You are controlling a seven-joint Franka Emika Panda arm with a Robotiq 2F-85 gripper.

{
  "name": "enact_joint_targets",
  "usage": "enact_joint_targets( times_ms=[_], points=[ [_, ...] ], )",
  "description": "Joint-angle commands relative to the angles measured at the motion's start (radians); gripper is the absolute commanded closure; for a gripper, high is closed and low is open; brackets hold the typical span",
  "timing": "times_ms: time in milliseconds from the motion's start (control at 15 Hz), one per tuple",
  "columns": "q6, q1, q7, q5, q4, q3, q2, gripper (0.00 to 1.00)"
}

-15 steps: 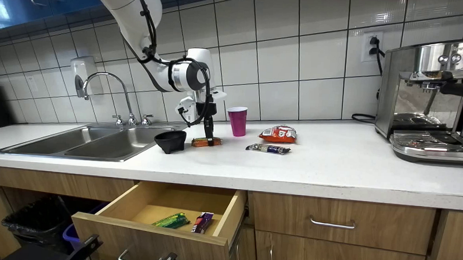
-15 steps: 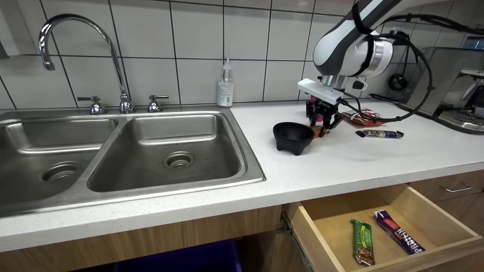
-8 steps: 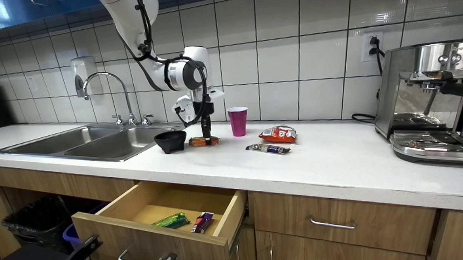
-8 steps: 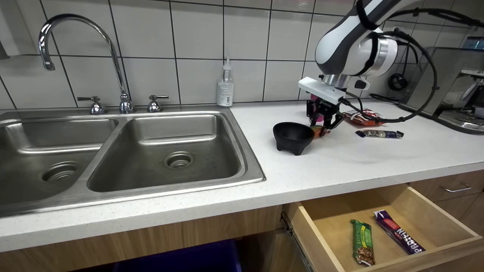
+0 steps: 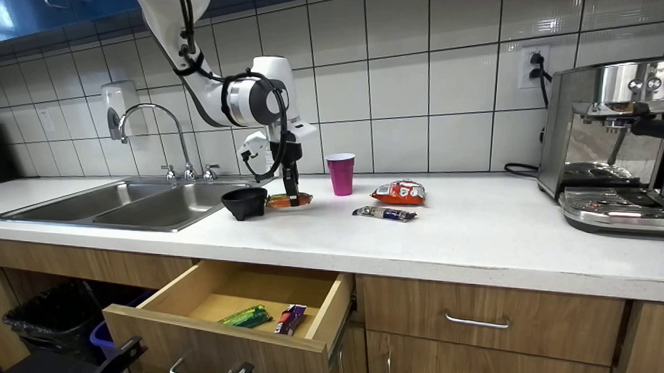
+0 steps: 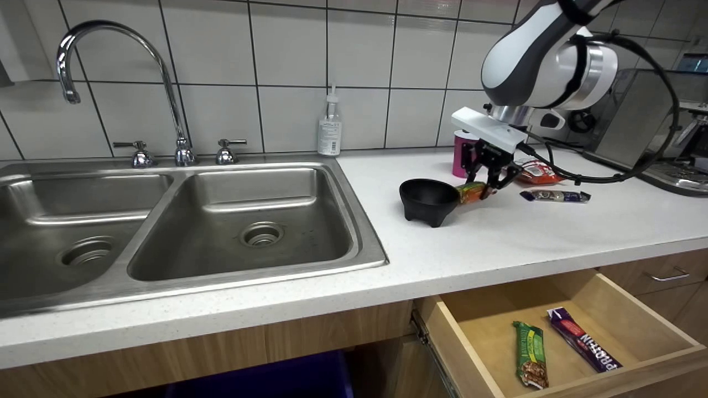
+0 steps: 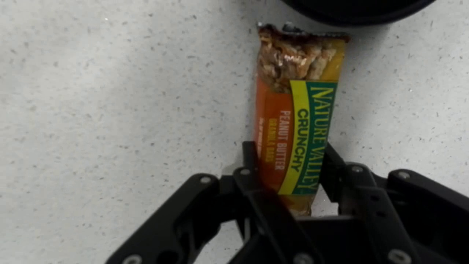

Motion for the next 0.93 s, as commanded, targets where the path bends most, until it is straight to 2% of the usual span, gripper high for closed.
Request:
enact_joint_targets(
  times_ms=[0, 867],
  points=[
    [0.053, -0.024, -0.051, 0.018, -0.151, 0.027, -0.120, 0.82],
    [0.164, -0.066, -0.228, 0.062, -0.478, 0.047, -0.348, 0.82]
  ],
)
